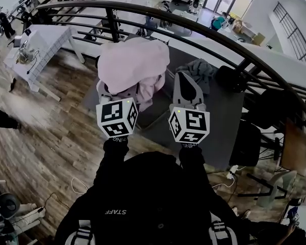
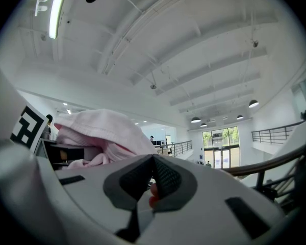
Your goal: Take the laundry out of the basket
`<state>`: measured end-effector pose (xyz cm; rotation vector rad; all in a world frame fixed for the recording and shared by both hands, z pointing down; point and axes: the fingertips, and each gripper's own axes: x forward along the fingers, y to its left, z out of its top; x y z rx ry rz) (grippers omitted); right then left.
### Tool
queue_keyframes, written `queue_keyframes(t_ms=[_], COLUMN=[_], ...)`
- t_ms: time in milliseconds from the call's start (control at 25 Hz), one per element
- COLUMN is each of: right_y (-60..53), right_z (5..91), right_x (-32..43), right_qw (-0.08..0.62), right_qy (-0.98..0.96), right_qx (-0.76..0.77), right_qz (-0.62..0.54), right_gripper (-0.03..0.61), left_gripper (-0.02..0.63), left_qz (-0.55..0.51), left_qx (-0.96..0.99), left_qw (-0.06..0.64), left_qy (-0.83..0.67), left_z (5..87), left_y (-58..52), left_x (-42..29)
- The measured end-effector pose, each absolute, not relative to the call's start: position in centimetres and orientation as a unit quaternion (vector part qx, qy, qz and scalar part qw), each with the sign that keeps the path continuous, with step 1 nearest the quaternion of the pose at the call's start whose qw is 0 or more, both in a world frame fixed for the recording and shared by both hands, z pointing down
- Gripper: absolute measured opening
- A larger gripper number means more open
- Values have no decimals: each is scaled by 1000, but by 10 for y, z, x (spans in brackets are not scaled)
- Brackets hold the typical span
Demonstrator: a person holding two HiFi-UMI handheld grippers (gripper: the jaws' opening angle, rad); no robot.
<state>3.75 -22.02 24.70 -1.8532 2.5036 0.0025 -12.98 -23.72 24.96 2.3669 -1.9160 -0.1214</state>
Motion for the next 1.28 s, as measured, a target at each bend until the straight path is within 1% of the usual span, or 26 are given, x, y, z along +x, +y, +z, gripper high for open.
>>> queue_keyframes(t_ms=[400,1280], right_y=[-223,-223], right_z=[247,254], right_x=[27,40], right_qw=[6,2], right_qy=[804,792], right_qx=[-594,-610], right_qz=[4,8], right_gripper=[14,14], left_gripper=[278,278], left_qz=[-39,-44], left_qx=[775,782], left_qw=[52,55], left_qy=[-628,-619], left_z=[251,257], left_y=[-240,-246], left_x=[-137,-128])
